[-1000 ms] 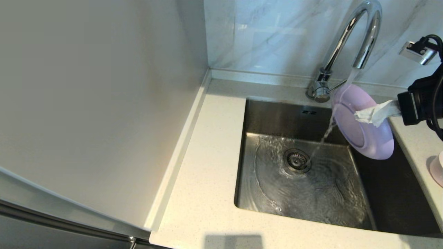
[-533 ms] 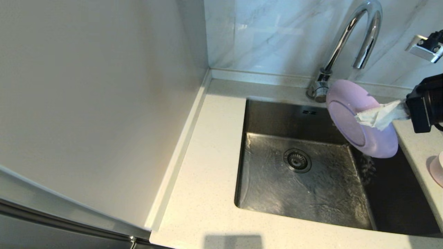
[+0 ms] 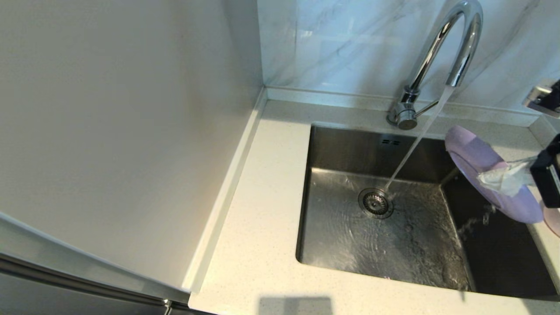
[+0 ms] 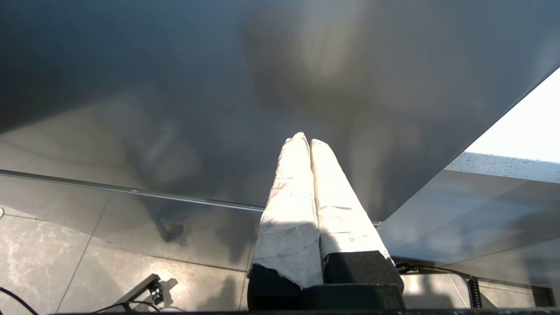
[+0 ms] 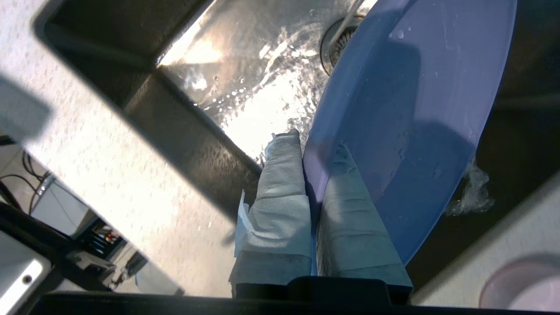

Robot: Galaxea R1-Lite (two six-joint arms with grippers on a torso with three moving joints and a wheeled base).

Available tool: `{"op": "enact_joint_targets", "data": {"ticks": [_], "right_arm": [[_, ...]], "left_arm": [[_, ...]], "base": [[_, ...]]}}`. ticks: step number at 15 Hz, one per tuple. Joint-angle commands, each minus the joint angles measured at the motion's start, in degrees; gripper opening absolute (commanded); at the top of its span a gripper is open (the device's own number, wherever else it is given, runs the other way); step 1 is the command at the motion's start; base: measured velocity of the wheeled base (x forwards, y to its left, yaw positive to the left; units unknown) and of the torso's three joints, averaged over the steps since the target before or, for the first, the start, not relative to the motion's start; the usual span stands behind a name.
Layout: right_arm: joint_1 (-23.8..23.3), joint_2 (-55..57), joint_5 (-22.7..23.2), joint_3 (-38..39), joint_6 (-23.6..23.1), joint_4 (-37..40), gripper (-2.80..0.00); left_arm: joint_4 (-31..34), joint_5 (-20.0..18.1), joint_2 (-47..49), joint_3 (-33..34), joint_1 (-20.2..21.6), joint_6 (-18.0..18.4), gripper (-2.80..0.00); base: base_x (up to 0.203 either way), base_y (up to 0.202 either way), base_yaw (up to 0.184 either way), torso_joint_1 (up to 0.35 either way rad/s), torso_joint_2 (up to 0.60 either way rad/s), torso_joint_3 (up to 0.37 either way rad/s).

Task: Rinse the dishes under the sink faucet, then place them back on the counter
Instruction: Place the plate on the table

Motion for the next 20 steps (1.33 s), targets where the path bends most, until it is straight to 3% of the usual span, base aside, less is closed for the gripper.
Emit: {"op": "enact_joint_targets", "data": {"ticks": [1, 4, 9, 12, 15, 18, 20], "right_arm": [[-0.65, -11.24, -0.53, 5.31, 0.35, -0.11, -2.8], [-0.97, -22.72, -1.73, 8.87, 8.12, -0.47, -2.8], [-1.55, -30.42, -1.49, 6.19, 49.31, -1.05, -2.8], [-1.64, -30.77, 6.22, 5.9, 67.16, -3.61, -2.8], [-1.57, -30.29, 17.26, 7.72, 78.55, -3.89, -2.8], [-1.84, -28.98, 25.05, 17.69, 82.04, -6.3, -2.8], [-2.36, -26.68, 26.63, 16.83, 84.38, -9.01, -2.8]], "left_arm": [[0.01, 0.01, 0.0, 0.0, 0.0, 0.01, -2.8], [0.01, 0.01, 0.0, 0.0, 0.0, 0.01, -2.8], [0.01, 0.01, 0.0, 0.0, 0.0, 0.01, -2.8], [0.01, 0.01, 0.0, 0.0, 0.0, 0.01, -2.8], [0.01, 0.01, 0.0, 0.0, 0.0, 0.01, -2.8], [0.01, 0.01, 0.0, 0.0, 0.0, 0.01, -2.8], [0.01, 0.01, 0.0, 0.0, 0.0, 0.01, -2.8]], "base": [[0.0, 0.0, 0.0, 0.0, 0.0, 0.0], [0.0, 0.0, 0.0, 0.0, 0.0, 0.0], [0.0, 0.0, 0.0, 0.0, 0.0, 0.0], [0.0, 0.0, 0.0, 0.0, 0.0, 0.0], [0.0, 0.0, 0.0, 0.0, 0.0, 0.0], [0.0, 0.0, 0.0, 0.0, 0.0, 0.0], [0.0, 0.0, 0.0, 0.0, 0.0, 0.0]]}}
